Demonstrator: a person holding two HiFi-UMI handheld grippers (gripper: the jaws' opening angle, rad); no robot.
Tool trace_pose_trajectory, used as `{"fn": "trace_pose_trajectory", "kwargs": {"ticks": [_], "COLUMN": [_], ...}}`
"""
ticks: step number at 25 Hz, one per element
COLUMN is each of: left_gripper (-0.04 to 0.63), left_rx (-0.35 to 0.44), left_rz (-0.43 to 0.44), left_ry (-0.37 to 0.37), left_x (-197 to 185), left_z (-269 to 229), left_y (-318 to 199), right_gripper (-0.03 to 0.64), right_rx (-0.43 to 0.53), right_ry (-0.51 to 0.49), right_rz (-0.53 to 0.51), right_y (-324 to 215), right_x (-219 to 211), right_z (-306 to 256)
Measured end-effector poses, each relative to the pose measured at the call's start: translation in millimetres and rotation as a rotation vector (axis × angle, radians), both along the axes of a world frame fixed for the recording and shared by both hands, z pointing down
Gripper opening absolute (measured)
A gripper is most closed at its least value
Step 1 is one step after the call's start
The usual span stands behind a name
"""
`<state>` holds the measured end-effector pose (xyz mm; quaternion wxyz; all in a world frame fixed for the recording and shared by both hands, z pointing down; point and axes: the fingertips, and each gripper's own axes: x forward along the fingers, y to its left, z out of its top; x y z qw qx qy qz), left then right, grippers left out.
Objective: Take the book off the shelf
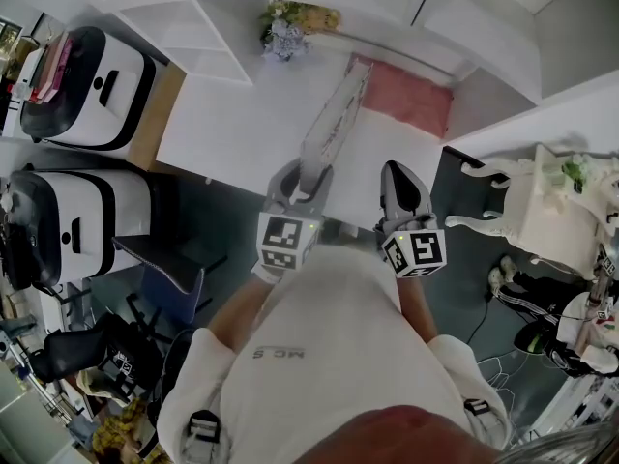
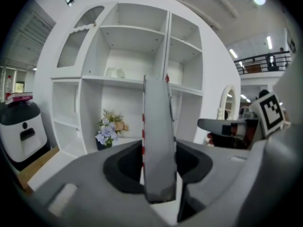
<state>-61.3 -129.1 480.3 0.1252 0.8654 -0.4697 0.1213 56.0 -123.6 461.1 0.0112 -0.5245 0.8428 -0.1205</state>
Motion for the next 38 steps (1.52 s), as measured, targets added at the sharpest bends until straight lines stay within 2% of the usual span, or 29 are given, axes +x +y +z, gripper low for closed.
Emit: {"fn": "trace_pose_trajectory", "kwargs": {"ticks": [8, 19, 25, 38], "left_gripper": [0.166, 0.166, 0.166, 0.166], "left_rx": [-0.111, -0.174, -0.176, -0.203], "left_rz": [-0.01, -0.004, 0.001, -0.008], "left_ry": [-0.006, -0.028, -0.043, -0.017], "left_x": [4.9, 14.5, 13.4, 13.0], "left_z": [41.4, 71.0, 75.6, 73.2], "left_y": [-1.9, -1.3, -2.0, -2.6], "right_gripper": [-0.011, -0.011, -0.011, -0.011], "right_rx": [-0.043, -0.128, -0.158, -0.16], "right_ry": [0.045, 0.044, 0.052, 0.063], "right_rz": [-0.011, 0.0, -0.006, -0.025], "right_y": [0.5, 1.6, 2.2, -0.1], "right_x": [-0.6, 4.8, 5.4, 0.9], "right_z": [21.0, 56.6, 65.0, 65.6]}}
